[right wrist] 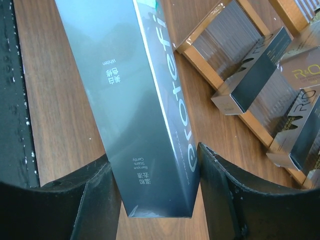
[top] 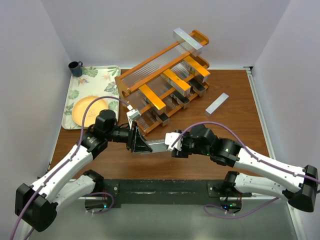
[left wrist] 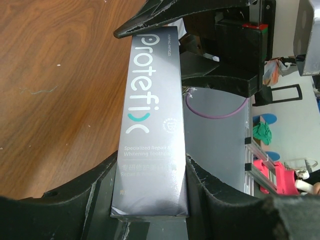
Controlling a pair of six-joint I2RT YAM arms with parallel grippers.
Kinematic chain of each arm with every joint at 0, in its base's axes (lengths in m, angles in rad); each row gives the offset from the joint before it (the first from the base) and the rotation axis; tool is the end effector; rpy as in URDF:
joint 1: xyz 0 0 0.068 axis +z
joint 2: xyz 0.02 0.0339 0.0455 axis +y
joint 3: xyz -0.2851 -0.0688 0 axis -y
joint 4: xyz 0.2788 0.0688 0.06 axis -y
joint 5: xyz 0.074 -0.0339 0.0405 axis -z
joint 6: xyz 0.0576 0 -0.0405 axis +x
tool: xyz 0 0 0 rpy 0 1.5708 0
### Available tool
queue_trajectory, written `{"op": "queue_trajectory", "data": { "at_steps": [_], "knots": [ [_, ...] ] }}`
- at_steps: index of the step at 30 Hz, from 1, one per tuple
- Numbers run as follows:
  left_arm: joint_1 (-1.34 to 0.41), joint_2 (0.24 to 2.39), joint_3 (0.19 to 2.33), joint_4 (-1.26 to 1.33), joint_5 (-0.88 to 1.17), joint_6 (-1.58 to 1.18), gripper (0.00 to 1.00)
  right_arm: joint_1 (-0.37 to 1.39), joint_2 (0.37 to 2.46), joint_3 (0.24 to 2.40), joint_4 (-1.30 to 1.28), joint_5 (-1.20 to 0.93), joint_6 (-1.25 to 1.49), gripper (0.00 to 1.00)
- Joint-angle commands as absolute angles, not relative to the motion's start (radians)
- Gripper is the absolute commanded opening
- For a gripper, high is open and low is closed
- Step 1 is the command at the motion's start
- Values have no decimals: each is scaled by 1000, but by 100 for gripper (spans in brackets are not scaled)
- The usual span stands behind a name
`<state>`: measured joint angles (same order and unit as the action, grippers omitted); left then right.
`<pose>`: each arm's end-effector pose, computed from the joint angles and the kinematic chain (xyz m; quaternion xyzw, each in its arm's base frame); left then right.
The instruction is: Place and organize the toothpastes onto the shelf
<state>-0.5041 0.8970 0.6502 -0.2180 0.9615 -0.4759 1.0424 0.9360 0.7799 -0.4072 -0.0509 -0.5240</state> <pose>0.1722 -0.1489 0.2784 0.2535 0.7510 -0.5664 0.2257 0.1219 0.2147 0.2888 -0.6264 0.6118 0.1452 0.4607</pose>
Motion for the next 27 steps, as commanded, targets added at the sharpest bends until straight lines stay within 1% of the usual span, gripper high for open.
{"op": "queue_trajectory", "data": {
  "at_steps": [1,2,3,4,5,6,8,9,10,11,12,21,22,23,24,25,26,27],
  "knots": [
    [-499,907,733,-215,954,-423,46,1048,920,824,-380,-66,-502,22],
    [-497,913,735,-218,954,-420,49,1048,916,824,-379,-75,-499,22],
    [-497,917,744,-222,945,-411,55,1048,911,824,-379,-83,-497,22],
    [-495,919,749,-232,936,-405,57,1046,910,824,-380,-92,-495,19],
    [-494,922,755,-253,925,-388,60,1046,902,825,-380,-104,-494,17],
    [-491,925,767,-262,901,-382,66,1048,899,825,-383,-107,-492,10],
    [-488,920,782,-296,865,-358,71,1048,893,828,-391,-113,-486,9],
    [-486,917,796,-304,832,-350,77,1048,891,828,-400,-114,-483,9],
    [-486,910,801,-311,812,-347,79,1048,888,831,-402,-118,-474,7],
    [-486,907,802,-314,789,-342,80,1046,887,833,-408,-123,-468,5],
    [-485,902,807,-318,751,-341,80,1048,885,836,-420,-136,-462,0],
    [-485,804,769,-270,589,-342,81,1046,864,804,-439,-213,-367,0],
    [-485,783,765,-270,571,-338,82,1046,867,801,-437,-219,-344,2],
    [-485,772,761,-270,551,-327,83,1048,868,795,-420,-215,-331,14],
    [-485,746,749,-270,504,-322,83,1048,876,793,-416,-204,-306,19],
    [-485,735,743,-268,480,-312,83,1048,883,796,-413,-177,-289,28],
    [-485,718,723,-262,442,-308,84,1048,891,808,-404,-148,-269,47],
    [-485,688,712,-246,427,-305,84,1048,908,816,-400,-115,-220,50]
  ]
}}
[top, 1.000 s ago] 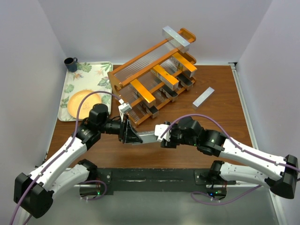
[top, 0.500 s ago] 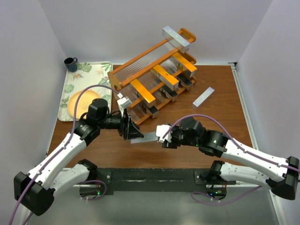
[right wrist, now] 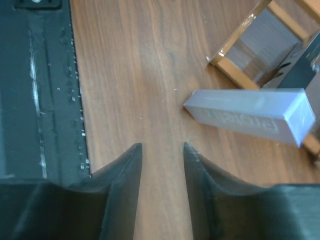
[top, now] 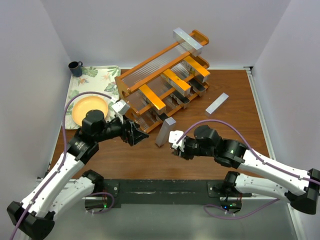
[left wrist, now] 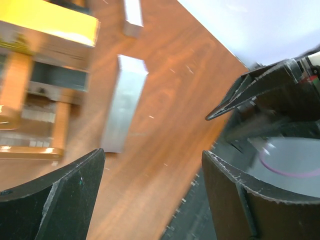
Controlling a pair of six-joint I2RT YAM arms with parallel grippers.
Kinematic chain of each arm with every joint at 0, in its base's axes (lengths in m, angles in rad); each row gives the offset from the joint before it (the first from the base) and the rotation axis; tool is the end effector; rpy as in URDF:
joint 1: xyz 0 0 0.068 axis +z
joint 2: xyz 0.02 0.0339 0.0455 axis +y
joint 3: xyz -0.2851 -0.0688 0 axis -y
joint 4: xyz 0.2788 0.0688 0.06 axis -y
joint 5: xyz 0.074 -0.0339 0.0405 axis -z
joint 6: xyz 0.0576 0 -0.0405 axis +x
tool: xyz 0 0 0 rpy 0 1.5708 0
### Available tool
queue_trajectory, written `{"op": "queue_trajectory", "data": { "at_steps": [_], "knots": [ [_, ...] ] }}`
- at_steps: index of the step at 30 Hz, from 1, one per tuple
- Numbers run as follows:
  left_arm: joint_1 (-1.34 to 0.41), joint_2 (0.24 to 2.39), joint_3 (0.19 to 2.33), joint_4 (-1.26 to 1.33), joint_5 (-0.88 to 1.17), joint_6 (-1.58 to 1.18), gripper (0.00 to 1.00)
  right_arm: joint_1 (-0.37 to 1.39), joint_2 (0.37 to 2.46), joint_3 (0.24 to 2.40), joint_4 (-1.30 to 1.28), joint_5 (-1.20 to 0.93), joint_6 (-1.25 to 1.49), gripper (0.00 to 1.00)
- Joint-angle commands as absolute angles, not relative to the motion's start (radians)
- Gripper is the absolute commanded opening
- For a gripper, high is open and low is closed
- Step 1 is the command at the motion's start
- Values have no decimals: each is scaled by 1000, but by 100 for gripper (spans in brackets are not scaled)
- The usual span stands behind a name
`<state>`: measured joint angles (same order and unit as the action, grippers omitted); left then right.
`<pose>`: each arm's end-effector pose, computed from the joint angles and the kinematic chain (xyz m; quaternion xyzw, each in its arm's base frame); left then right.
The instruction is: Place and organize the toothpastes onto the shelf
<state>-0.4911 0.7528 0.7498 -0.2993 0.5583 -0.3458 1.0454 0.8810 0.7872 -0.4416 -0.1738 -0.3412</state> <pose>0.1692 -0.1251 0.3310 0.2191 0.7604 -0.4343 0.4303 0.1088 0.2076 0.3003 -0.5863 0.6384 0.2408 0.4368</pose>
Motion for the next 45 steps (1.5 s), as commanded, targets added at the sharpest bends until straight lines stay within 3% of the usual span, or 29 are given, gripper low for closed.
{"op": "queue_trajectory", "data": {
  "at_steps": [1,8,13,16,20,28,38,45],
  "knots": [
    [-485,672,700,-235,413,-299,84,1048,914,822,-396,-33,-184,52],
    [-486,583,591,-178,374,-275,86,1045,864,807,-342,251,-25,79],
    [-486,592,525,-92,396,-317,88,1020,819,781,-337,438,73,88],
    [-529,606,483,-15,388,-360,88,921,813,756,-319,391,126,89],
    [-693,663,462,78,184,-345,89,706,808,692,-267,233,207,88],
    [-974,954,466,277,-171,-290,92,647,758,631,-222,196,244,89],
    [-999,1326,468,624,-250,-46,91,640,646,563,-212,196,204,90],
    [-999,1482,413,857,-241,-5,86,638,618,554,-221,199,175,91]
  ]
}}
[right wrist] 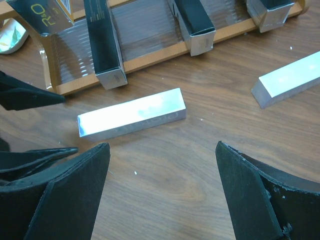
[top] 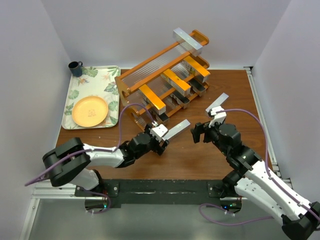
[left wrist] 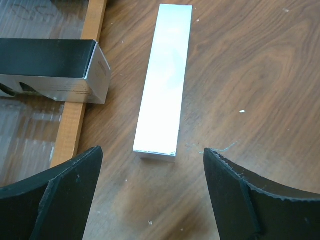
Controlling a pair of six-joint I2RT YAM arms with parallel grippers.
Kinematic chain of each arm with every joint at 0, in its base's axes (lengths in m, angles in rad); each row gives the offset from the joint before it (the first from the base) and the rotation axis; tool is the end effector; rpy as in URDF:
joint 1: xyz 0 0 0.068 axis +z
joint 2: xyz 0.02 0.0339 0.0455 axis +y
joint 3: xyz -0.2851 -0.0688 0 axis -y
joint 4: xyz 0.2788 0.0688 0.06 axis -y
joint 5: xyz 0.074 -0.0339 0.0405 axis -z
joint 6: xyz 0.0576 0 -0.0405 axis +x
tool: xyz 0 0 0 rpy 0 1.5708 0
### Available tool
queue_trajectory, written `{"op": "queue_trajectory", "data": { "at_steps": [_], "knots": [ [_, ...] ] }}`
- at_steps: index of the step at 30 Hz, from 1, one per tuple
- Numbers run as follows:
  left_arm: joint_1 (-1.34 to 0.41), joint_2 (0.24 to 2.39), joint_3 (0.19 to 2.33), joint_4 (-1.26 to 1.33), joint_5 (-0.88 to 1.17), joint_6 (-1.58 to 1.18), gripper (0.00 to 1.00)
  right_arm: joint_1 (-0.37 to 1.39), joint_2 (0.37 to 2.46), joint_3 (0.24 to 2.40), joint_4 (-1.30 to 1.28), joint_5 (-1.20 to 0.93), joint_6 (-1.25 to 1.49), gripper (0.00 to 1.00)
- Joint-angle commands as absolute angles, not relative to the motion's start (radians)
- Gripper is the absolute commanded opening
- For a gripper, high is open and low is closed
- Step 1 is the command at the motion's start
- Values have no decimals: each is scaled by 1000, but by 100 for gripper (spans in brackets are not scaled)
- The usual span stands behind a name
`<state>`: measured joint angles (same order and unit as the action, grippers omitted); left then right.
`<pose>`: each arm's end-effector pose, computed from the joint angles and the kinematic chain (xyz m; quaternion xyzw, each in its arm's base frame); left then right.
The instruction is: Place and organize the toothpastes onto the shelf
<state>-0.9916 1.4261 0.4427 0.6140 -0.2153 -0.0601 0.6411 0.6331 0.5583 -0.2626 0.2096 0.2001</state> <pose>0.1771 -0.2484 0.1498 0.3141 0.7601 -0.2054 0.5305 0.1640 0.1074 0.2780 -0.1184 0.8049 0.1569 0.5599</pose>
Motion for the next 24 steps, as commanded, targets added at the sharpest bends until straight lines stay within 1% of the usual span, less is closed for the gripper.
{"op": "queue_trajectory", "data": {
  "at_steps": [1,5,10,16,20,24],
  "knots": [
    [-999,1497,408,882,-232,21,85,638,617,551,-219,196,175,91],
    [-999,1600,396,1017,-233,37,82,637,617,543,-207,183,175,92],
    [-999,1692,403,1115,-227,43,74,638,611,545,-206,167,169,92],
    [-997,1788,417,1192,-222,44,68,638,592,551,-221,158,163,92],
    [-997,1828,445,1186,-203,44,65,638,588,551,-229,150,158,93],
    [-997,1848,466,1207,-178,46,60,638,589,549,-229,144,158,94]
  ]
}}
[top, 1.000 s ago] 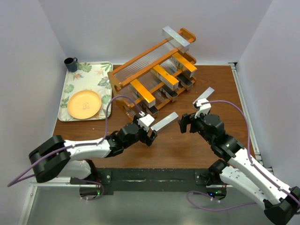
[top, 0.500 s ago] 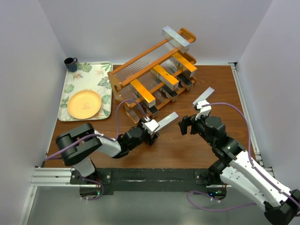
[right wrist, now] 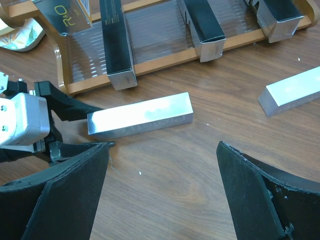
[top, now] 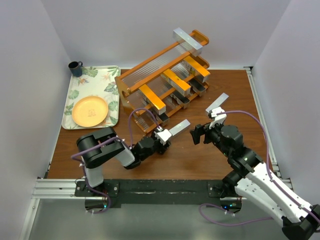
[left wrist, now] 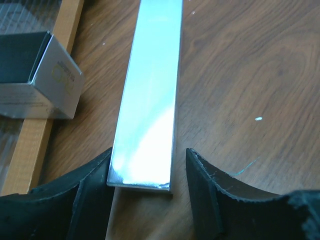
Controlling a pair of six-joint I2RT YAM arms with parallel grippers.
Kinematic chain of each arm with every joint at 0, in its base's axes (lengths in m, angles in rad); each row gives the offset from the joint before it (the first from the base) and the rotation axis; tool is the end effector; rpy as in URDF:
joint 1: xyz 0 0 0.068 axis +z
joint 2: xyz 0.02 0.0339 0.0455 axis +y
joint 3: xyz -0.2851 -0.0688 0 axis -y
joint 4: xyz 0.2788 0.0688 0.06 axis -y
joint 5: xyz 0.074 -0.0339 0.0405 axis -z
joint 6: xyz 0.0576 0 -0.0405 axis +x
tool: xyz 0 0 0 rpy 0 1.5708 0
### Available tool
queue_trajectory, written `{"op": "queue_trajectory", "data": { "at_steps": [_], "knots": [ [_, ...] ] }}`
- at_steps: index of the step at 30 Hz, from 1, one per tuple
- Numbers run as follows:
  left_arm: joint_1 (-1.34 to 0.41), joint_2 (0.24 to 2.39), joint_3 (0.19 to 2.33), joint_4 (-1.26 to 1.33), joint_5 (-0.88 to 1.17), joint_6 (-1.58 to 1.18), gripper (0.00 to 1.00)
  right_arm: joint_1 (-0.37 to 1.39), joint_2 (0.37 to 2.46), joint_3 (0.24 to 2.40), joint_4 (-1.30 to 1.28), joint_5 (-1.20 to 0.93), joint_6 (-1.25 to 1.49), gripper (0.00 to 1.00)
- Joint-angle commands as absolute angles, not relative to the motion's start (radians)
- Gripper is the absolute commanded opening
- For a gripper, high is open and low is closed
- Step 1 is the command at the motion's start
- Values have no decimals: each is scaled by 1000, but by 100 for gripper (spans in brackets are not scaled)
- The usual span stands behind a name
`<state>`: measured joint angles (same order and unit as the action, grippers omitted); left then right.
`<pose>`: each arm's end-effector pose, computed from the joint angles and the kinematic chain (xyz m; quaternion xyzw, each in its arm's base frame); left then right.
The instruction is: Place and organize the toothpastes onto the shelf
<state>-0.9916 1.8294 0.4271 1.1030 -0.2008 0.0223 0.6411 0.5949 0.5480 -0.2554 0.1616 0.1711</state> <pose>0.1867 -0.2644 0.0859 0.3367 0.7288 -0.2039 0.5603 0.1579 0.1063 0.2812 -0.1404 0.7920 0.1736 0.5683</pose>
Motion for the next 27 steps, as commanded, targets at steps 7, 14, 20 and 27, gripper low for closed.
{"op": "queue_trajectory", "data": {
  "at_steps": [7,14,20,27],
  "knots": [
    [-997,1870,476,1232,-141,48,46,638,588,552,-236,141,155,95],
    [-997,1844,431,1269,-57,41,29,638,588,557,-242,138,153,95],
    [-999,1654,385,1128,72,38,23,638,604,581,-270,72,144,98],
    [-999,1338,397,752,147,8,12,638,634,684,-382,-112,68,98]
  ]
}}
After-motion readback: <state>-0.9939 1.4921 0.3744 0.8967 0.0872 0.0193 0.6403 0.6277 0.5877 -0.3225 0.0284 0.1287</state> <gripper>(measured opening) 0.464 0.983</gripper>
